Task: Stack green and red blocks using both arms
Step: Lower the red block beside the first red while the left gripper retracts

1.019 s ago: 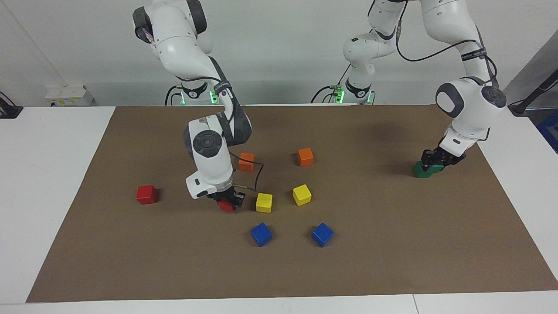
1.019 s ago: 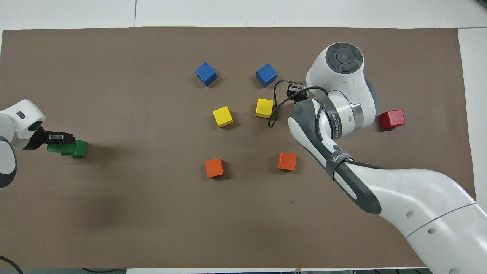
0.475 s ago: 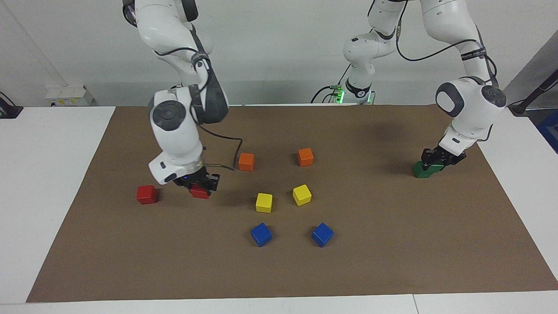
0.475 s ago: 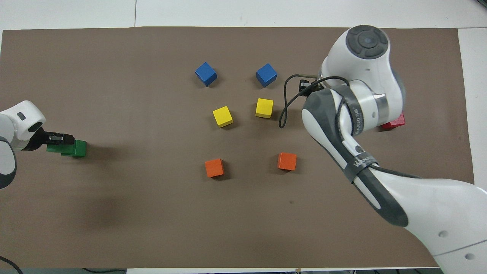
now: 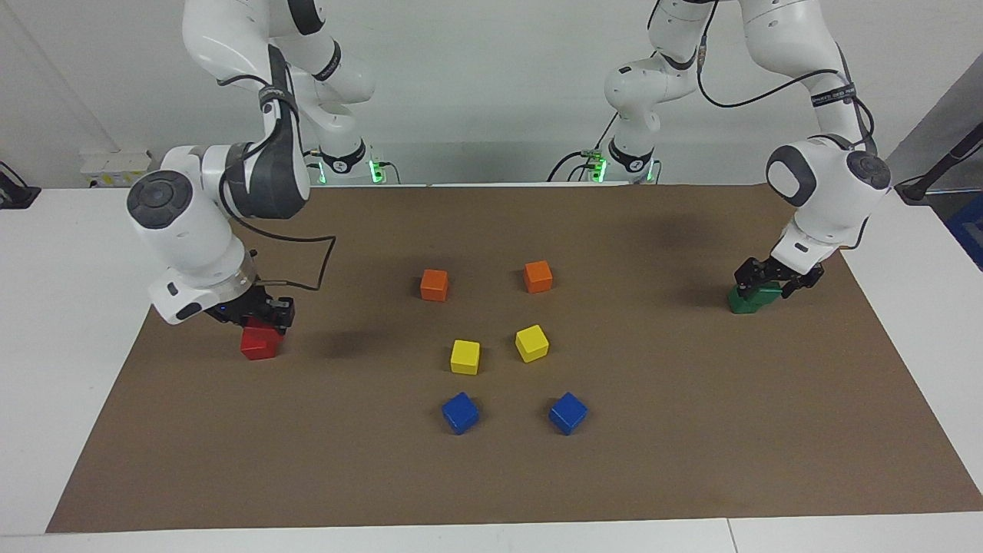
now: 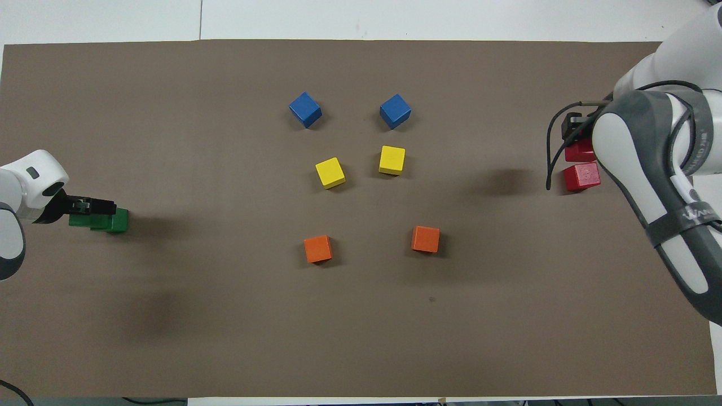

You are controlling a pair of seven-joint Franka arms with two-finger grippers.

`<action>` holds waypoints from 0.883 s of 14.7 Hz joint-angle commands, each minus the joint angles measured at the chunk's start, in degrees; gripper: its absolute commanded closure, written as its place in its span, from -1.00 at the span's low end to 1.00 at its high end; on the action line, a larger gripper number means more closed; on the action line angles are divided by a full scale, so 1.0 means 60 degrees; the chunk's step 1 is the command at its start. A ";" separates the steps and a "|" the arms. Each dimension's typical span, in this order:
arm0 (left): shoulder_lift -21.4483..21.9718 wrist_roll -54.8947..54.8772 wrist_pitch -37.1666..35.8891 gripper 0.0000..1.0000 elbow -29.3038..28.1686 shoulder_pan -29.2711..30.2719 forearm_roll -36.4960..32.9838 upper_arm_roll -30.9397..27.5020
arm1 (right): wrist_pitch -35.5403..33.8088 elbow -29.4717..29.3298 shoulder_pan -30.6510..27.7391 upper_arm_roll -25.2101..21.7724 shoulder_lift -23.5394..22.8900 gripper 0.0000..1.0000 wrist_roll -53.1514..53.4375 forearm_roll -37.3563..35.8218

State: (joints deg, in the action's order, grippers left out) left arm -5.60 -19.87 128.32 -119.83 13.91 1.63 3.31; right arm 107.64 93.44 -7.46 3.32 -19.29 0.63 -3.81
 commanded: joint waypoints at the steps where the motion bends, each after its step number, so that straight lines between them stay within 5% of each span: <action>1: 0.0128 -0.0160 -0.1212 -1.00 0.1203 -0.0048 0.0152 0.0005 | 0.1201 0.1270 -0.0266 0.0149 0.0636 1.00 -0.0513 -0.0112; 7: 0.0595 0.0351 -0.2299 -1.00 0.2189 -0.0195 0.0152 0.0049 | 0.2215 0.1945 -0.0369 0.0135 0.0753 1.00 -0.0749 -0.0112; 13: 0.0787 0.2942 -0.3893 -1.00 0.3519 -0.0721 0.0152 0.0108 | 0.2743 0.2474 -0.0515 0.0149 0.0915 1.00 -0.1700 -0.0112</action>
State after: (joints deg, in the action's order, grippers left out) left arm -1.08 -7.09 109.46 -102.20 11.07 1.91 4.35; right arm 122.81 105.63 -9.19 3.35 -16.16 -6.98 -3.82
